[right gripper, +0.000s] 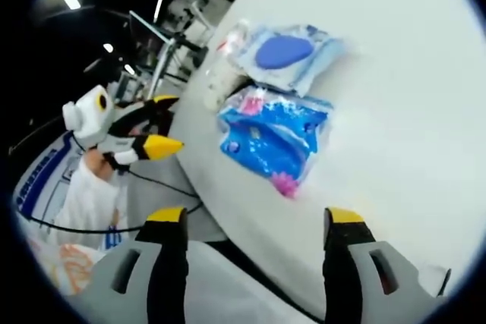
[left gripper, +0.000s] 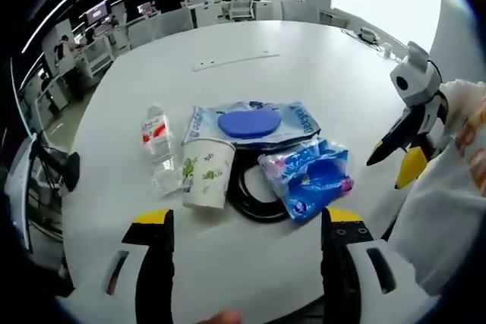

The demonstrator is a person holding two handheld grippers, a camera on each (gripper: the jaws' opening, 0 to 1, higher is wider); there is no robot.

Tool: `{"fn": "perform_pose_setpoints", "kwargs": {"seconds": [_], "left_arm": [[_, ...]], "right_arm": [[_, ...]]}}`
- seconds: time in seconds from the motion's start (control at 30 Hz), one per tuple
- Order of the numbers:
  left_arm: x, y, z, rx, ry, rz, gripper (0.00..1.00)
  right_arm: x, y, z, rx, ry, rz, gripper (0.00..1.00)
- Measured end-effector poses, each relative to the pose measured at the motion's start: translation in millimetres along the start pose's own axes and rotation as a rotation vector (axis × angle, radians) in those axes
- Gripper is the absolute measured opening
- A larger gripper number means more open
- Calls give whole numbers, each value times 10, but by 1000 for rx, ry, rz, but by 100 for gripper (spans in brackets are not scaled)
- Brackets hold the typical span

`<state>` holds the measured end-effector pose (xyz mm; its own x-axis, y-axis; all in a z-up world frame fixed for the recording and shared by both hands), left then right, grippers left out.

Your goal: Arrange the tabletop items into an orderly group along one side of the table until the central work area is clear of visible clutter.

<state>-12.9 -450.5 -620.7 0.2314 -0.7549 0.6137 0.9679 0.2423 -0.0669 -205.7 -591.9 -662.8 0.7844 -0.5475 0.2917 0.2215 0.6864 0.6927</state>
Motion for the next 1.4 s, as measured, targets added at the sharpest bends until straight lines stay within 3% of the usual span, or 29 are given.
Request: {"fn": "perform_pose_setpoints", "kwargs": {"seconds": [0.27, 0.43, 0.57, 0.67, 0.97, 1.1, 1.17, 1.23, 1.4], "left_arm": [[57, -277, -285, -83, 5, 12, 69], [-13, -367, -448, -97, 32, 84, 59], [-81, -424, -512, -85, 38, 132, 50], [-108, -460, -521, -103, 16, 229, 44], [-115, -450, -543, -88, 47, 217, 35], [-143, -498, -554, -83, 64, 178, 27], [-168, -521, -552, -77, 83, 130, 25], [-172, -551, -538, -80, 79, 129, 23], [-188, -562, -515, -90, 71, 145, 9]], "right_arm": [[38, -50, 20, -15, -20, -1, 63], [28, -110, 24, -46, -13, 11, 60], [94, -187, 31, -81, -53, 13, 54], [133, -225, 20, -93, -89, -2, 50], [213, -266, -135, -126, -106, 49, 40], [219, -349, -196, -186, -101, 106, 34], [216, -415, -196, -220, -104, 167, 21], [179, -425, -176, -205, -104, 143, 3], [139, -529, -94, -218, -136, 78, 0]]}}
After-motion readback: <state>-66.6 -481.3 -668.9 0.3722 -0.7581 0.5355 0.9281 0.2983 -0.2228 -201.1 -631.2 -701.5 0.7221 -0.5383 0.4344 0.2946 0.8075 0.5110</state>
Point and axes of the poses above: the point that each gripper's makers call its tool centre point, and the gripper's own axes: z roughly backward along the fingers, y roughly to its left, x roughly out of its top, the point moved 8 cm from there along z, roughly backward along the fingers, and after that the axes turned 3 degrees about z, right-handed, at the moved point
